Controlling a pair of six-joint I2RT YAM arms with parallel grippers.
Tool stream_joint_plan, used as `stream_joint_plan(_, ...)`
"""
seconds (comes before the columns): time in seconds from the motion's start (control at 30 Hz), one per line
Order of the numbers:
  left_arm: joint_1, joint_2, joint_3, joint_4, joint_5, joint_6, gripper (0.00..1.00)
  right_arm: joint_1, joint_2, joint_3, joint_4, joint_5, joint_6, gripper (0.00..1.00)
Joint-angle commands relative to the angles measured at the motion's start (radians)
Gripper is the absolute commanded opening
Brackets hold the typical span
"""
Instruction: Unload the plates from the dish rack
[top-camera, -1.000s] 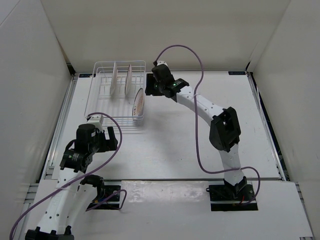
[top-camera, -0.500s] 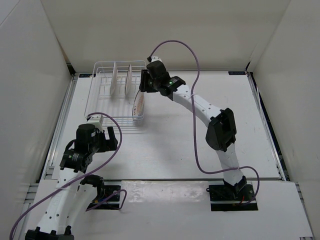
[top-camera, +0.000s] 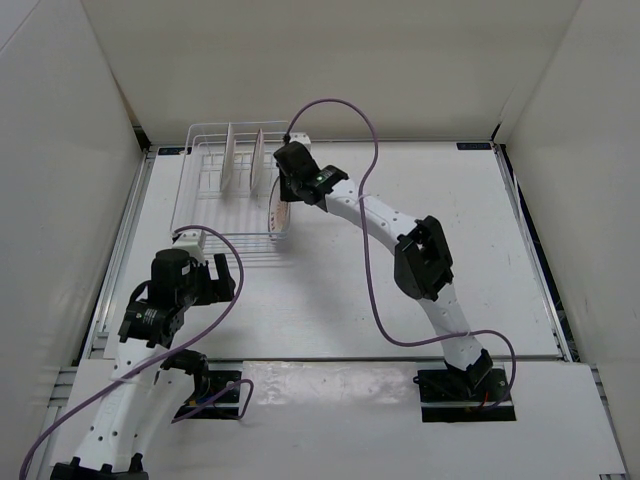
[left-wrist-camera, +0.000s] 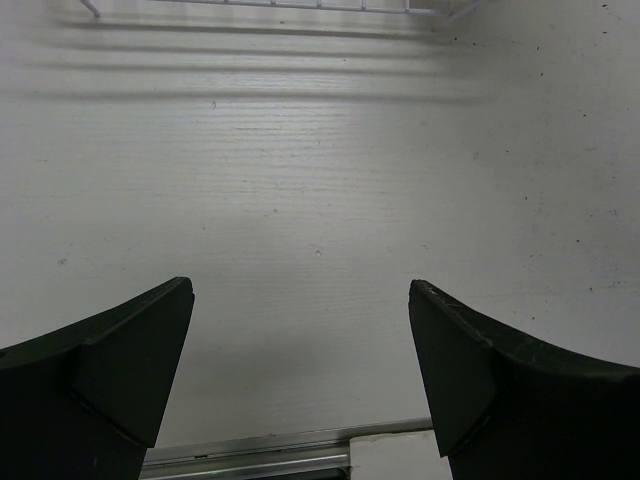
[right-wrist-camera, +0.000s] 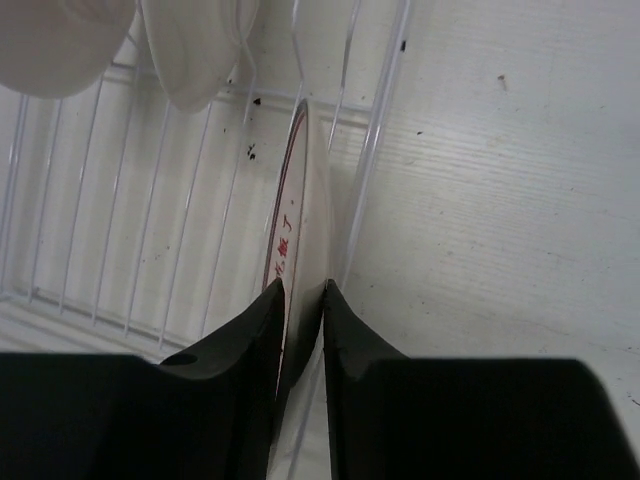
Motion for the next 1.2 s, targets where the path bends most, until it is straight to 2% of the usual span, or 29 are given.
stream_joint_plan(0.0,0.003,-0.014,0.034,-0.003,0.002,-0.007,0.99,0.010,-0.005,0.055,0.012,0.093,-0.010,0.21)
stream_joint_plan(0.07,0.002,-0.017,0.032,-0.003,0.004,-0.005,0.99,0.016,-0.008,0.057,0.017,0.128,-0.008,0.14)
stream_joint_plan(0.13,0.002,-0.014,0.032,0.000,0.002,-0.004,0.99,0.022,-0.012,0.058,0.034,0.142,-0.008,0.12)
stream_joint_plan(0.3,0.003,-0.020,0.035,0.009,0.004,-0.007,0.99,0.037,-0.031,0.078,0.054,0.194,-0.018,0.00)
stream_joint_plan(0.57,0.003,-0.024,0.037,-0.002,0.004,-0.005,0.99,0.034,-0.086,0.080,0.077,0.219,-0.054,0.00)
stream_joint_plan(0.87,0.003,-0.012,0.035,-0.008,-0.029,-0.004,0.99,-0.010,-0.354,-0.040,0.099,0.213,-0.103,0.00)
stream_joint_plan(1.17,0.003,0.037,0.041,-0.014,-0.041,0.001,0.99,-0.151,-0.776,-0.499,0.141,0.145,-0.007,0.00)
